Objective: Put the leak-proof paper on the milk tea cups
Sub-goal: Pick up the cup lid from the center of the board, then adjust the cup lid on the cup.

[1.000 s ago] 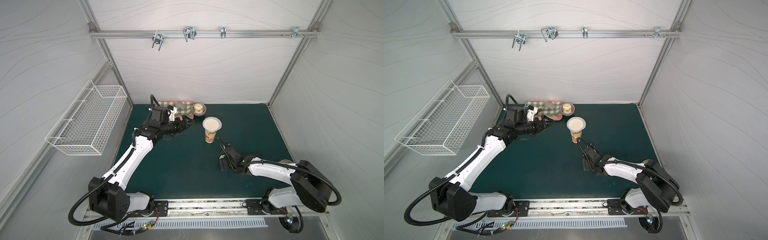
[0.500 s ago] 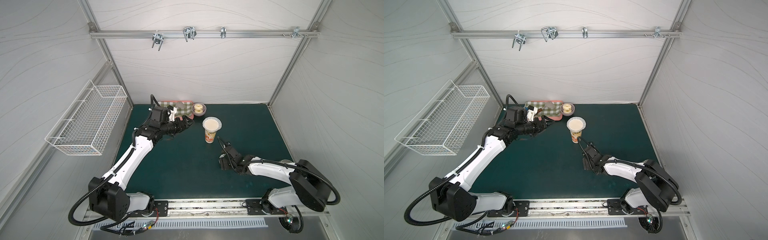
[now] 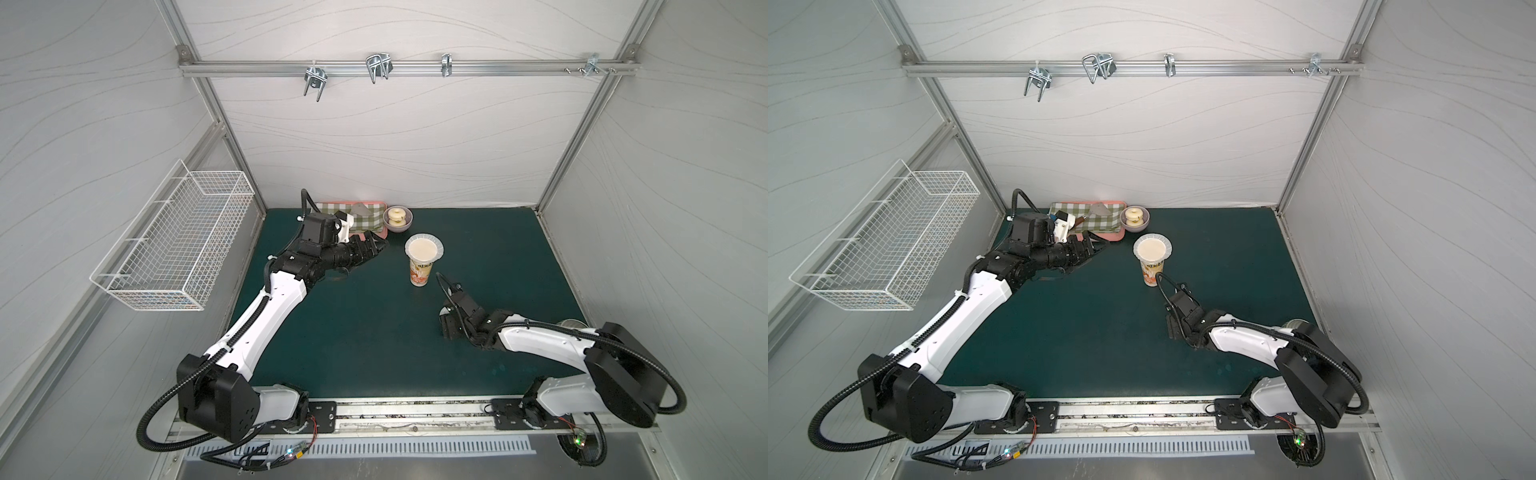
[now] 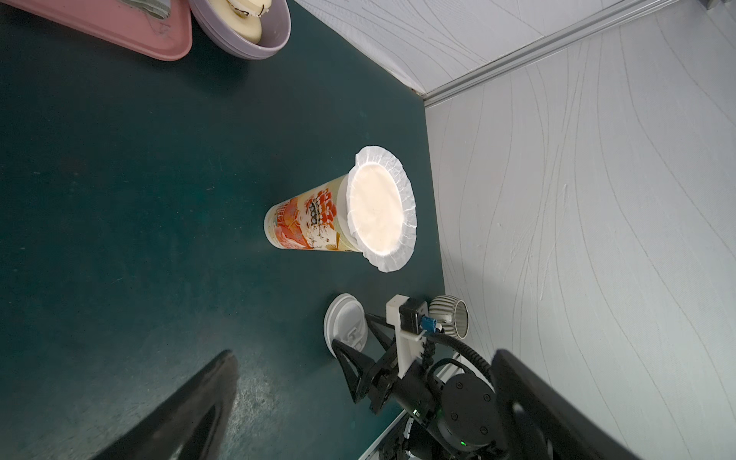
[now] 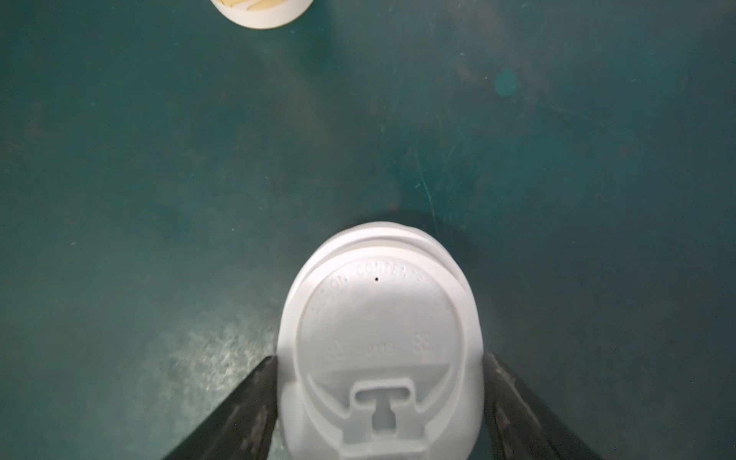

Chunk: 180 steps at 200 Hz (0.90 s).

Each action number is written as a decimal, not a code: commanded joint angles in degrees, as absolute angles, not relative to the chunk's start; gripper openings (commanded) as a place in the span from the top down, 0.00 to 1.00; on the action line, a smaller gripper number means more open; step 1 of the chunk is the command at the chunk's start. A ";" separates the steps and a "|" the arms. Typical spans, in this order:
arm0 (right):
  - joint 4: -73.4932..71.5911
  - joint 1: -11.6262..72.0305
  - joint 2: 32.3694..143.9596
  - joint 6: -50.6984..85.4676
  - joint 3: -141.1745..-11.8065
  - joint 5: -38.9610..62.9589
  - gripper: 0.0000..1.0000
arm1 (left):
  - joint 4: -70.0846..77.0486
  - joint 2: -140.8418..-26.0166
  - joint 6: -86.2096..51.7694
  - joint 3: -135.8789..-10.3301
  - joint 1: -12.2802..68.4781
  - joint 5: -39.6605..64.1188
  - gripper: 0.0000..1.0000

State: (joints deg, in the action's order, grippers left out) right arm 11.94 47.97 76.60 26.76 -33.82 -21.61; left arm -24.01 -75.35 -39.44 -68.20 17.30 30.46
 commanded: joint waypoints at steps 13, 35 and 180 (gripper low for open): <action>18.07 47.72 70.18 25.44 -37.82 -22.82 0.22 | -23.30 -74.77 -38.91 -70.09 17.23 30.74 0.00; 21.21 47.72 67.31 24.10 -40.91 -23.42 0.23 | -22.68 -74.97 -39.11 -70.14 17.14 31.11 0.00; 29.36 43.09 79.90 10.95 -76.02 -17.17 0.23 | -24.08 -75.09 -36.61 -71.54 16.79 32.08 0.00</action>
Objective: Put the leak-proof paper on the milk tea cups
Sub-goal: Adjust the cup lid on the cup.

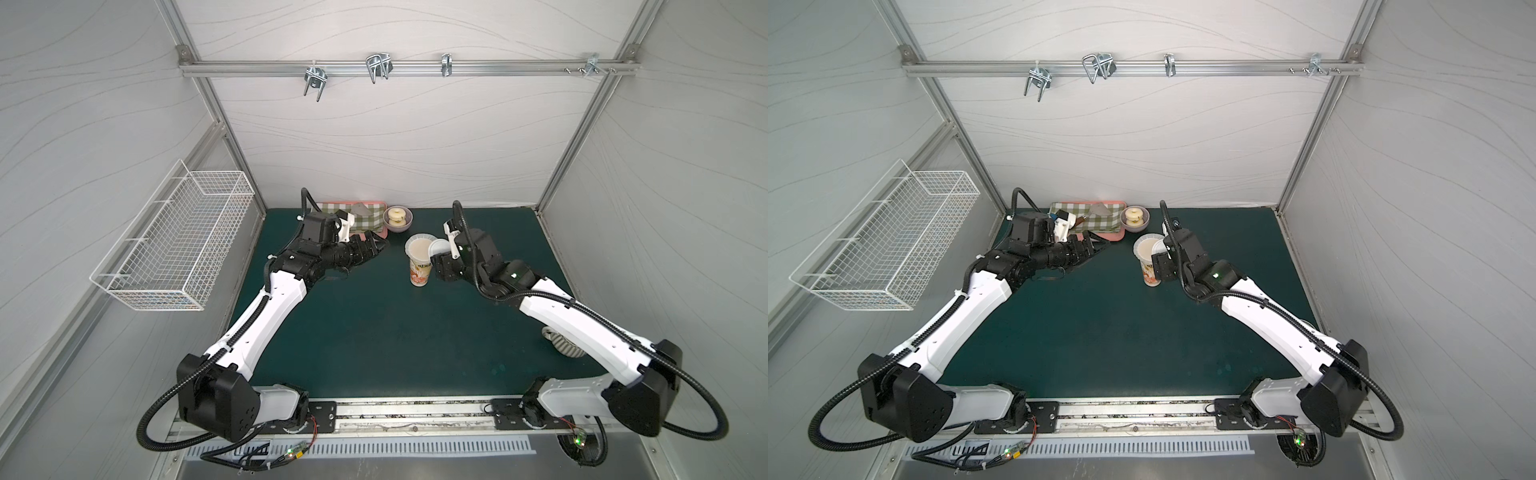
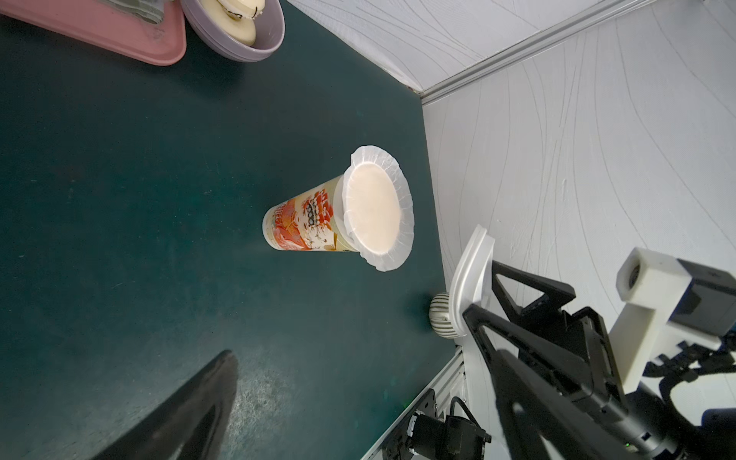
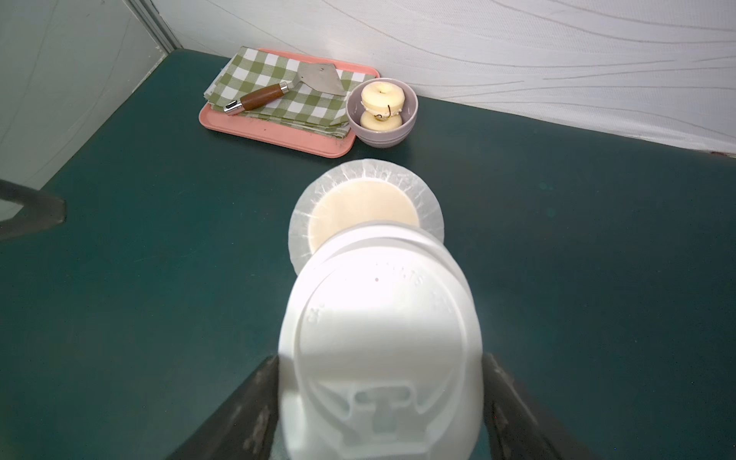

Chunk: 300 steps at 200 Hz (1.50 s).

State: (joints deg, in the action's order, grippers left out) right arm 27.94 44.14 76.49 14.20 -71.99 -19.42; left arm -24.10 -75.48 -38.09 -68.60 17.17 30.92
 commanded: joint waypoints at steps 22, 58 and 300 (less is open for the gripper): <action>28.76 42.47 83.04 9.11 -79.22 -16.18 0.23 | -24.25 -74.97 -36.06 -71.57 16.79 32.08 0.00; 30.29 41.53 88.24 7.48 -84.25 -13.83 0.23 | -24.52 -75.22 -35.51 -71.46 16.79 31.95 0.00; 37.33 40.35 100.33 5.63 -93.77 -13.72 0.22 | -23.99 -75.67 -35.13 -70.75 16.26 32.43 0.00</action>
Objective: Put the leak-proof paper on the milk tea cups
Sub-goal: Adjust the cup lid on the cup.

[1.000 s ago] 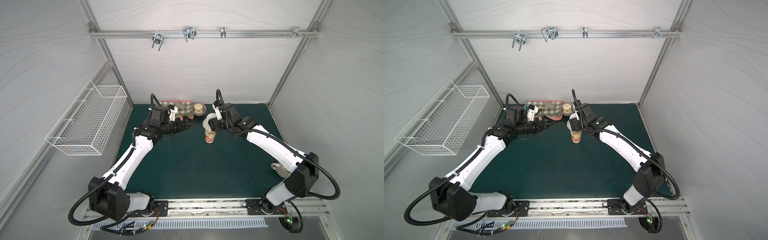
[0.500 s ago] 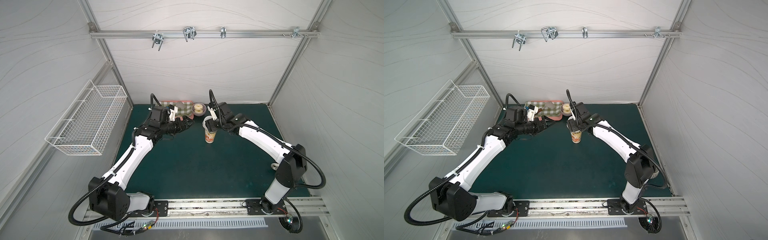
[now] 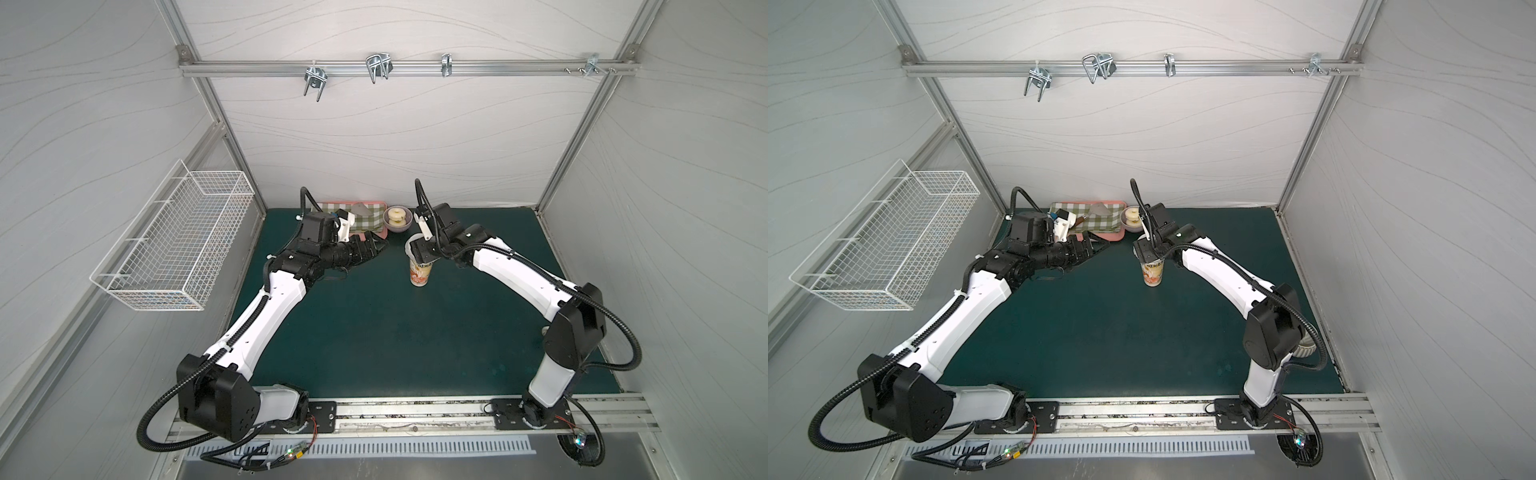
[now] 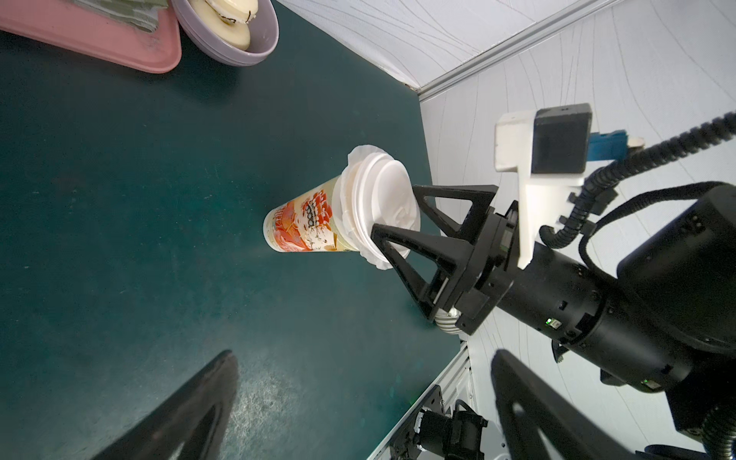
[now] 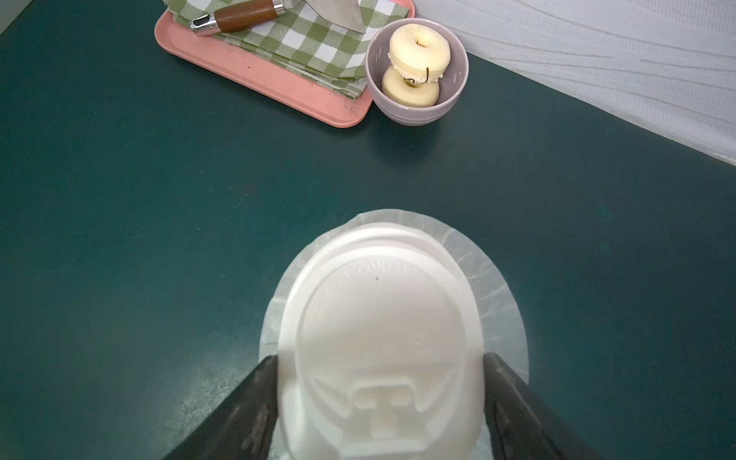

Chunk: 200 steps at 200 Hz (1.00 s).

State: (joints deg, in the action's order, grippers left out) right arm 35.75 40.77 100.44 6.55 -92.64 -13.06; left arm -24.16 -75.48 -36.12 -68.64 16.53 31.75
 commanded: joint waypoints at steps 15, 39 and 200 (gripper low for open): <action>37.49 40.25 100.42 5.54 -93.95 -13.49 0.22 | -23.91 -75.67 -35.16 -70.77 16.26 32.44 0.00; 37.80 40.17 100.82 5.49 -94.72 -13.45 0.21 | -23.83 -75.67 -35.16 -70.75 16.25 32.52 0.00; 38.35 39.74 102.83 5.97 -94.83 -12.15 0.21 | -23.99 -75.76 -35.07 -70.95 16.00 32.70 0.00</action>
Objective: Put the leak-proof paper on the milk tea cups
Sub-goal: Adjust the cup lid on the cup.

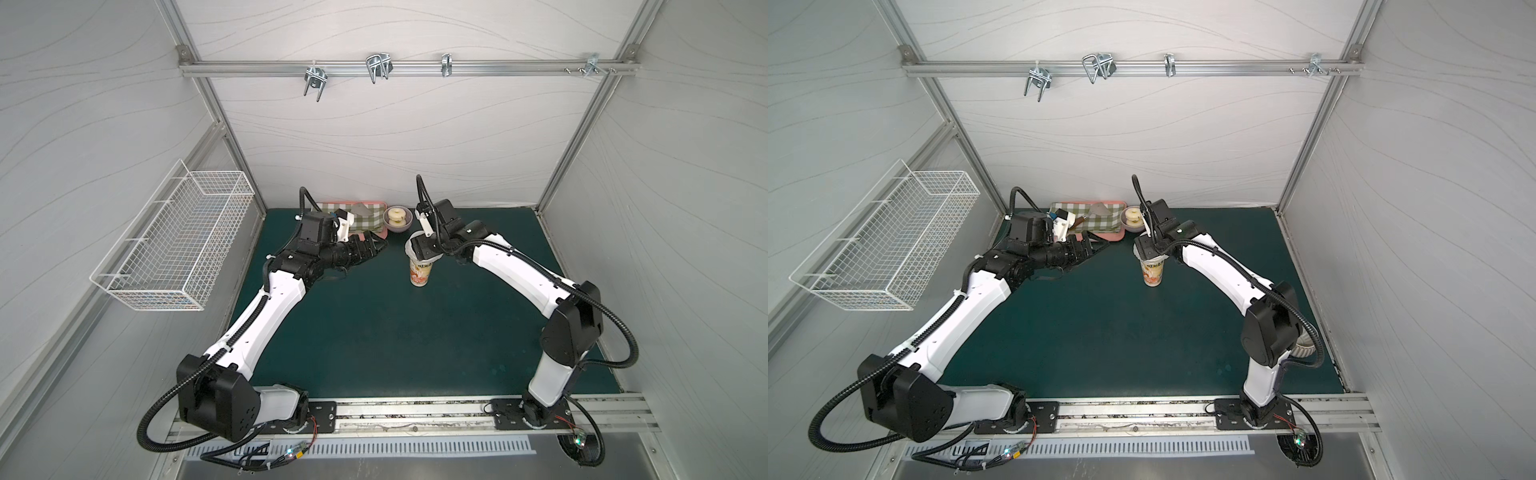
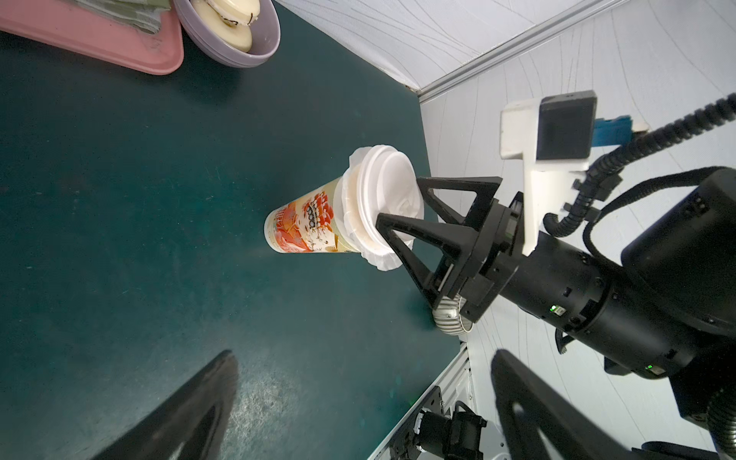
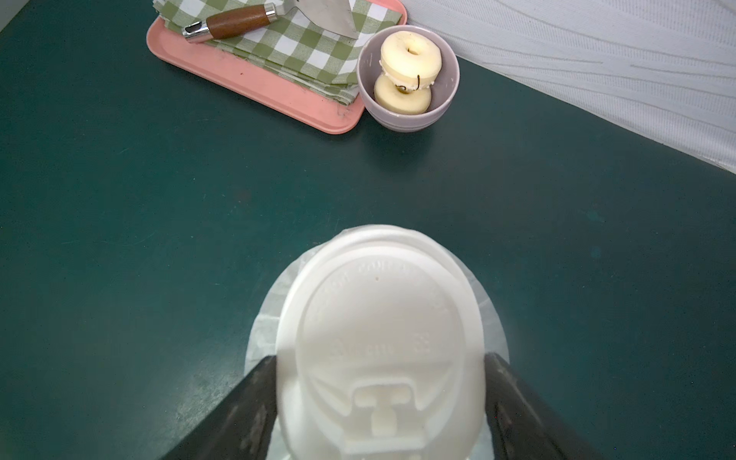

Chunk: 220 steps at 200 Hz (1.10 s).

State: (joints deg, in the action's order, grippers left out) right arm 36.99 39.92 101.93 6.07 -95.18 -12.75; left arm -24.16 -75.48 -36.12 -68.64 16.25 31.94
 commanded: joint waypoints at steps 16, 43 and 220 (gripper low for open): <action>38.39 39.74 102.87 5.92 -94.76 -11.87 0.21 | -24.02 -75.85 -35.07 -71.00 15.93 32.70 0.00; 38.32 39.86 102.90 6.31 -94.40 -11.69 0.21 | -23.95 -75.94 -35.07 -71.11 15.91 32.85 0.00; 39.00 40.59 101.95 6.28 -95.10 -12.12 0.20 | -23.93 -75.41 -35.16 -70.43 15.73 32.87 0.00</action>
State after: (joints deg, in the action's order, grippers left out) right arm 36.99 40.14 102.28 6.22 -93.73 -11.90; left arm -24.16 -75.48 -36.07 -68.64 16.01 31.97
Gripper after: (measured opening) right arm 0.803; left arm 0.996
